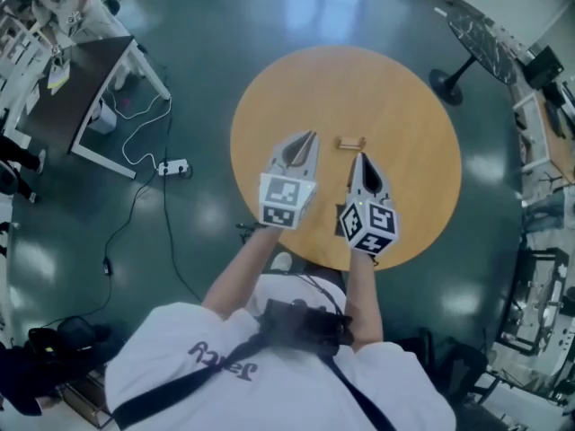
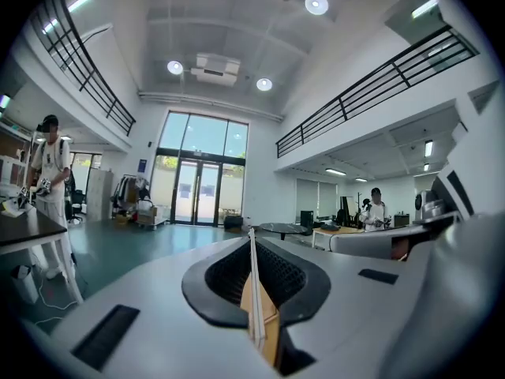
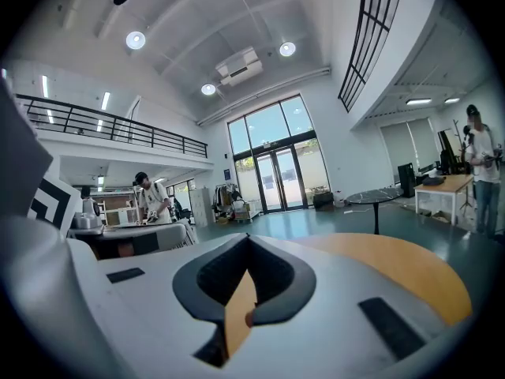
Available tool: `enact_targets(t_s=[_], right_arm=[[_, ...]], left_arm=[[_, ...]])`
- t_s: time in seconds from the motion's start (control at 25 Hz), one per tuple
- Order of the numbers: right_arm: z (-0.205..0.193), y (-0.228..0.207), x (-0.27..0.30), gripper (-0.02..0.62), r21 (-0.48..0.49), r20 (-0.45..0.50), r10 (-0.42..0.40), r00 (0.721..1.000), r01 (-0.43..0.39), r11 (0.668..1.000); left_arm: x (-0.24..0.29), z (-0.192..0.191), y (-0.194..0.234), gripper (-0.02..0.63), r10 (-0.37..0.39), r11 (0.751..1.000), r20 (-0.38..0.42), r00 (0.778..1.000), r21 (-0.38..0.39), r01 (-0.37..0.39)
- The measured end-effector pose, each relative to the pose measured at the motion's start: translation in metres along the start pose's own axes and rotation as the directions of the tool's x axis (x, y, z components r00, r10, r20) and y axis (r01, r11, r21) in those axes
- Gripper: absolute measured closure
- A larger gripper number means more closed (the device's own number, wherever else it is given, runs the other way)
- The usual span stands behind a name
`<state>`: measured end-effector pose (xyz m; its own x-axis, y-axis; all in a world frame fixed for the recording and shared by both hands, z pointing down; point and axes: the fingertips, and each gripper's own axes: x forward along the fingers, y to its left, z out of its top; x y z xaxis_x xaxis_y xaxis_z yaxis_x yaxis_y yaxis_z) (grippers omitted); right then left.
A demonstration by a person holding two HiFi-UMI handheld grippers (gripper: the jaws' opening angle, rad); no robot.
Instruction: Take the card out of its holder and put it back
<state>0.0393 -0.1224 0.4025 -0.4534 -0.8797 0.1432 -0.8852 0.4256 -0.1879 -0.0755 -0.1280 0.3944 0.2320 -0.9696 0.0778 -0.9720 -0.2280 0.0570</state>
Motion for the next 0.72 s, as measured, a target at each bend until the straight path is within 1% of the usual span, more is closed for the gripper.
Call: enact_targets(t_s=[0.24,0.36,0.44,0.52,0.72], right_arm=[[0.002,0.011,-0.007,0.575,-0.019,0.01,0.003,1.0,-0.003,1.0],[0.003,0.013,-0.009,0.575,-0.03,0.01,0.001,1.0,-0.001,1.0],[0.004,0.011,-0.009,0.575,-0.033,0.009,-0.003,1.0,0.003,0.999],[0.005,0.01,-0.006,0.575,-0.034,0.007,-0.005,1.0,0.005,0.999],[0.006,0.006,-0.002,0.575,-0.032,-0.002,-0.005,1.0,0.005,0.999]], left_arm=[[-0.01,0.0,-0.009,0.578,-0.056,0.997,0.005,0.998,0.05,0.056],[-0.012,-0.001,-0.017,0.578,-0.11,0.991,0.006,0.994,0.076,0.109],[-0.011,-0.001,-0.022,0.577,-0.133,0.988,0.009,0.991,0.087,0.131],[-0.008,-0.003,-0.023,0.578,-0.141,0.986,0.008,0.99,0.09,0.14],[-0.001,-0.008,-0.019,0.578,-0.141,0.988,0.0,0.99,0.058,0.141]])
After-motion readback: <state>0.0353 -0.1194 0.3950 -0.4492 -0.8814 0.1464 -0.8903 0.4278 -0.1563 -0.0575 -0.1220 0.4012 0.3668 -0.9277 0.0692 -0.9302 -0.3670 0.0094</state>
